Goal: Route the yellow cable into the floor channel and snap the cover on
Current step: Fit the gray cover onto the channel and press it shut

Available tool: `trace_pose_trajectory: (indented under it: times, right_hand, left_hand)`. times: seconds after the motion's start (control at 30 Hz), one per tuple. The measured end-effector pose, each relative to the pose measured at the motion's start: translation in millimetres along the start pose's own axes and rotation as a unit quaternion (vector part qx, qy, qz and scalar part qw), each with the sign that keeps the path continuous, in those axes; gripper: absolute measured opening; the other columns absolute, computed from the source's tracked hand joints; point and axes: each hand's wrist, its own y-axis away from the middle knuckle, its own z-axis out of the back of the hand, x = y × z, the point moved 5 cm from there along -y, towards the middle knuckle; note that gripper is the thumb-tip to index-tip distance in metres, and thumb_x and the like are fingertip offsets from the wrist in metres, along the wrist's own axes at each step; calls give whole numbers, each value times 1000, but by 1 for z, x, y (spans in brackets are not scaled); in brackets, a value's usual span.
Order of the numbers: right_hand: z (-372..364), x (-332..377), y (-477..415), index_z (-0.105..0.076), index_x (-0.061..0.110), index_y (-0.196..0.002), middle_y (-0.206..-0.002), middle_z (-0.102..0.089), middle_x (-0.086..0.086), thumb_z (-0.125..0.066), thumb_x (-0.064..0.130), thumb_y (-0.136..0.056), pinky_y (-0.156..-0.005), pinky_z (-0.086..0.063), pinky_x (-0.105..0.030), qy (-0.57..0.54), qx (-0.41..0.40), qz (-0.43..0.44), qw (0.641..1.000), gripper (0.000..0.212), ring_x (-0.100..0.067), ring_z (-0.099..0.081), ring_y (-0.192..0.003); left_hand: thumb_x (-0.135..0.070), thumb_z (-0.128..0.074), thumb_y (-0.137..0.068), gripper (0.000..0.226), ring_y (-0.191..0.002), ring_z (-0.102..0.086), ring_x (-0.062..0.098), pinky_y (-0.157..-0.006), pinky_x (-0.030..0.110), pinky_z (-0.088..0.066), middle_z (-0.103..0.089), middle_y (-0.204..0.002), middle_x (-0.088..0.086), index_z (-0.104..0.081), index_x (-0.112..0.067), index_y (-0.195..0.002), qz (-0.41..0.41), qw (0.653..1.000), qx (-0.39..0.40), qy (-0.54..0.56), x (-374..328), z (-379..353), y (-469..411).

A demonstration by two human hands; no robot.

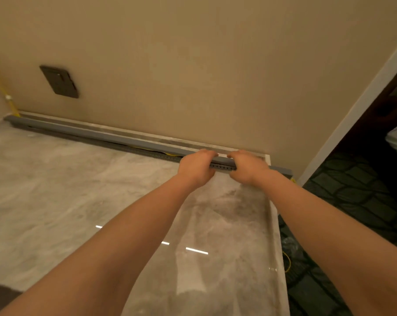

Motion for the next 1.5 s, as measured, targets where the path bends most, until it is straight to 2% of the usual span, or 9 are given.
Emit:
trace_pose_trajectory:
  times: [0.17, 0.5, 0.73, 1.1, 1.33, 1.5]
  right_hand:
    - [2, 67, -22, -40, 19, -145, -146, -46, -7, -59, 28, -87, -103, -45, -42, -7, -3, 7, 1000, 61, -29, -46, -132]
    - [-10, 196, -64, -41, 20, -145, -147, -45, -6, -57, 26, -89, -103, -45, -41, -44, -28, -19, 998, 59, -27, -44, -133]
    - [-18, 256, -80, -41, 19, -144, -146, -44, -8, -55, 25, -89, -103, -45, -42, -56, -27, -36, 997, 58, -28, -44, -133]
    - [-12, 331, -116, -41, 20, -145, -145, -46, -6, -56, 25, -88, -101, -46, -41, -33, -15, 54, 998, 59, -28, -48, -131]
    - [-15, 372, -127, -54, 19, -126, -122, -55, -8, -55, 23, -85, -82, -47, -36, -16, -13, 108, 994, 41, -30, -54, -113]
    - [-15, 405, -138, -50, 22, -133, -127, -53, -6, -55, 25, -86, -89, -50, -40, -15, -6, 114, 993, 47, -27, -53, -116]
  left_hand:
    - [-30, -58, -90, 48, -116, -59, 24, -89, 37, -50, -54, -133, -2, -49, -28, -137, 2, 1000, -5, -4, 64, 24, 13]
    - [-28, -58, -91, 49, -123, -54, 23, -93, 36, -48, -50, -139, -2, -47, -26, -139, -22, 999, 15, -23, 201, 68, 27]
    - [-29, -60, -91, 47, -118, -57, 22, -93, 38, -50, -53, -134, -3, -49, -26, -136, -16, 999, 29, -5, 265, 83, 43]
    - [-32, -58, -92, 51, -124, -54, 20, -96, 37, -49, -48, -141, -2, -46, -26, -141, 76, 997, -11, -14, 331, 108, 64]
    - [-34, -58, -93, 51, -119, -57, 21, -90, 36, -49, -48, -139, -1, -46, -25, -142, 123, 992, -20, -31, 364, 114, 82]
    - [-36, -58, -92, 52, -118, -57, 20, -89, 36, -51, -49, -139, -2, -46, -27, -142, 137, 990, -22, -31, 401, 123, 90]
